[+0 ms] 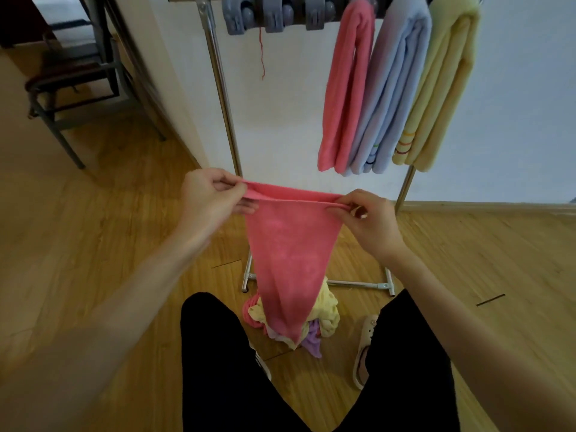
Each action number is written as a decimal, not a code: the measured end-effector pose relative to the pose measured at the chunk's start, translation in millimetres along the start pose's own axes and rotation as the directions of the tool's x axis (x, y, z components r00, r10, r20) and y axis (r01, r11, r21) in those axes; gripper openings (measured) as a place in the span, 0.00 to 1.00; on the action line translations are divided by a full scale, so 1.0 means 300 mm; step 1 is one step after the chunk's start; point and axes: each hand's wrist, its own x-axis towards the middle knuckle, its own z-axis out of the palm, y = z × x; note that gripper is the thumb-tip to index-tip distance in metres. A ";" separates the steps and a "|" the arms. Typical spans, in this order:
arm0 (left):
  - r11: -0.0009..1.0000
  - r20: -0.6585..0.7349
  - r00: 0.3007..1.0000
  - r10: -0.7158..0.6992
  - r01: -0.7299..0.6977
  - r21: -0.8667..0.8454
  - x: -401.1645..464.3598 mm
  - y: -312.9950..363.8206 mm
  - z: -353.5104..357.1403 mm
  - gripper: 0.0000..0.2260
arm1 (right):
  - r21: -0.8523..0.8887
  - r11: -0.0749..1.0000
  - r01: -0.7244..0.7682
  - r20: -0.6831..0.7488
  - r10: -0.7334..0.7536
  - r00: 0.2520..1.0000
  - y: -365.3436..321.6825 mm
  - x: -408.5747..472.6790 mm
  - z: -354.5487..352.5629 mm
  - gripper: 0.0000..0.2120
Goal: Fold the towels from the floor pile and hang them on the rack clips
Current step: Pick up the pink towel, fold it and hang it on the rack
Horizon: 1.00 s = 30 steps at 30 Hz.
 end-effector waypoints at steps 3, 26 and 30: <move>0.981 0.017 0.996 0.089 -0.091 0.170 0.012 0.026 -0.033 0.03 | 0.044 0.999 0.015 0.031 -0.016 0.999 -0.042 0.058 -0.050 0.05; 0.830 0.605 0.768 0.207 -0.465 0.307 0.038 0.080 -0.001 0.16 | -0.119 0.977 0.179 -0.009 -0.181 0.983 -0.107 0.158 -0.144 0.04; 0.805 0.735 0.645 0.210 -0.540 0.245 0.010 0.055 0.050 0.16 | -0.118 0.987 0.108 -0.004 -0.109 0.994 -0.095 0.164 -0.126 0.05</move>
